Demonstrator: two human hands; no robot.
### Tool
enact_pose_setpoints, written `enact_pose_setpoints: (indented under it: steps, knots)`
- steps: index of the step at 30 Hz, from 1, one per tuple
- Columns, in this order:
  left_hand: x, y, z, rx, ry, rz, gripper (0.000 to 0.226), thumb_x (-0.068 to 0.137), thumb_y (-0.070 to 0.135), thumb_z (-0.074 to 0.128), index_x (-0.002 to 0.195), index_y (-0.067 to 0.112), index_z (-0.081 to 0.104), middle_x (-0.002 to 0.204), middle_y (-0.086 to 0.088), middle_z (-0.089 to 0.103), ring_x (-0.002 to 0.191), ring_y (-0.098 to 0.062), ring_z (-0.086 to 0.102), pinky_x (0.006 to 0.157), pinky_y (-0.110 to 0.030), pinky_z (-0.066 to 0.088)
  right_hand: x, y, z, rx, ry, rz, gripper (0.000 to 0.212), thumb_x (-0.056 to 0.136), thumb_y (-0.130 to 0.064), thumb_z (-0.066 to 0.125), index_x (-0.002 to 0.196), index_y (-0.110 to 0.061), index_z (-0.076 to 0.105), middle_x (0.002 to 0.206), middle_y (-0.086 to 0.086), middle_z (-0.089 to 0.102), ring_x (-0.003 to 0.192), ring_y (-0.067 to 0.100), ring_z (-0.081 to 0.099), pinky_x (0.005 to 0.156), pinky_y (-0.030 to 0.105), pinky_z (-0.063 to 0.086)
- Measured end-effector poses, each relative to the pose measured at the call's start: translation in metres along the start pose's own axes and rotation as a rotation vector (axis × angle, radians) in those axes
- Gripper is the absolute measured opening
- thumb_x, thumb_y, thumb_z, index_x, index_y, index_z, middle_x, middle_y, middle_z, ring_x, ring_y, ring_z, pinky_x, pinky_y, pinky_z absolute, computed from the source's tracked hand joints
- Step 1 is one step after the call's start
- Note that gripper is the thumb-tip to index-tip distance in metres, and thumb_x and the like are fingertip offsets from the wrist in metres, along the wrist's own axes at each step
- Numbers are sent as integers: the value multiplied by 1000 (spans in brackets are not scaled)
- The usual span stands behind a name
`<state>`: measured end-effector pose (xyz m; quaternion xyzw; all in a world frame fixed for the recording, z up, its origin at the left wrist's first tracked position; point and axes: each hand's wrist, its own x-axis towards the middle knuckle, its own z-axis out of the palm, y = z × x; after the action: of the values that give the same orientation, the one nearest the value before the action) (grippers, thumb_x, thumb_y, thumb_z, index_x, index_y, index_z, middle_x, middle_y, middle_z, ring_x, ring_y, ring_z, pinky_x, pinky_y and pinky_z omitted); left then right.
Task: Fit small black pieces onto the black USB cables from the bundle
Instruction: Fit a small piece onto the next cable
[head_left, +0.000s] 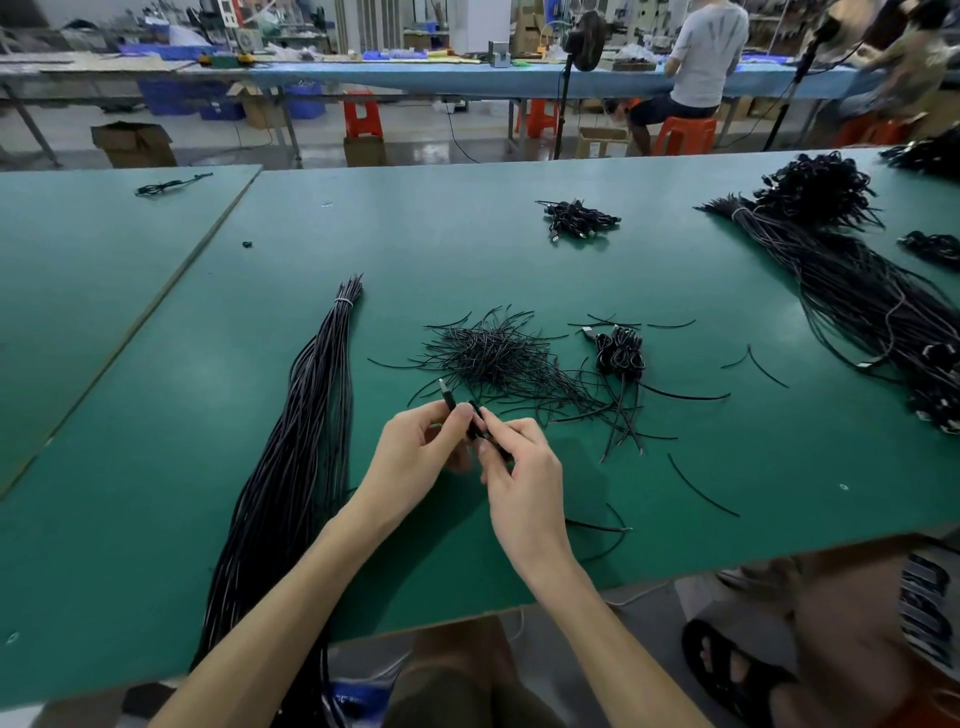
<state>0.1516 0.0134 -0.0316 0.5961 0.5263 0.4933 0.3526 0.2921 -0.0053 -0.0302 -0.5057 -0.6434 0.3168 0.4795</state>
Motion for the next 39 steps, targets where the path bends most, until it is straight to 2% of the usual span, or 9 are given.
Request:
enact_pose_setpoints:
  steps: [4, 7, 15, 18, 24, 28, 31, 35, 39]
  knots:
    - [-4, -1, 0, 175, 78, 30, 39, 103, 38, 55, 71, 17, 62, 57, -2, 67, 50, -22, 62, 52, -31, 50, 0, 0, 1, -7, 19, -33, 38, 102, -3, 60, 140, -8, 62, 104, 1, 60, 83, 13, 59, 85, 27, 53]
    - [-2, -1, 0, 88, 69, -55, 42, 104, 30, 55, 67, 11, 60, 55, -8, 66, 47, -27, 61, 50, -28, 45, -2, 1, 0, -41, 30, -54, 38, 102, -3, 60, 139, -8, 63, 105, -1, 60, 86, 8, 60, 87, 20, 51]
    - [-3, -1, 0, 149, -32, -82, 47, 108, 42, 46, 77, 10, 59, 51, -9, 66, 33, -21, 46, 43, -22, 39, -2, 1, 0, -49, 28, -57, 35, 101, -2, 61, 135, -7, 66, 104, 0, 62, 86, 7, 59, 86, 17, 49]
    - [-1, -1, -3, 22, -79, -76, 32, 109, 29, 48, 94, 6, 65, 59, -8, 69, 38, -25, 53, 38, -23, 38, -2, 2, 1, -74, 18, -64, 35, 101, -3, 61, 135, -8, 66, 103, 0, 62, 88, 7, 59, 86, 19, 50]
    - [-3, -4, -2, 71, -27, -67, 19, 107, 9, 48, 99, 9, 65, 58, -10, 67, 42, -27, 54, 46, -28, 44, 1, 1, 2, -342, -144, -108, 40, 107, -11, 52, 147, -12, 56, 111, 0, 58, 94, 17, 62, 84, 28, 52]
    - [-3, -2, -1, 92, 19, -29, 18, 107, 8, 49, 99, 9, 64, 53, -7, 63, 39, -23, 50, 45, -27, 43, 13, 3, -3, -670, -257, -204, 28, 105, -6, 50, 132, -12, 54, 108, 3, 49, 88, 21, 60, 67, 24, 41]
    - [-3, -1, 0, 67, 40, -24, 18, 107, 6, 48, 99, 7, 64, 52, -8, 60, 41, -22, 49, 45, -27, 42, 14, 7, -4, -804, -322, -288, 36, 98, 1, 56, 131, -10, 45, 112, 6, 46, 94, 21, 57, 64, 25, 39]
    - [-3, -2, -3, -9, 86, -26, 18, 106, 3, 47, 103, 6, 64, 55, -10, 55, 48, -21, 48, 54, -25, 43, 19, 11, -7, -804, -343, -370, 14, 110, -17, 43, 122, -13, 48, 107, 3, 49, 91, 22, 57, 61, 30, 37]
    - [-2, -3, -4, -42, 61, -38, 18, 107, 5, 47, 107, 7, 64, 55, 0, 55, 48, -17, 47, 53, -20, 41, 20, 14, -11, -734, -330, -408, 22, 112, -22, 39, 115, -10, 57, 97, 1, 49, 83, 24, 59, 60, 32, 33]
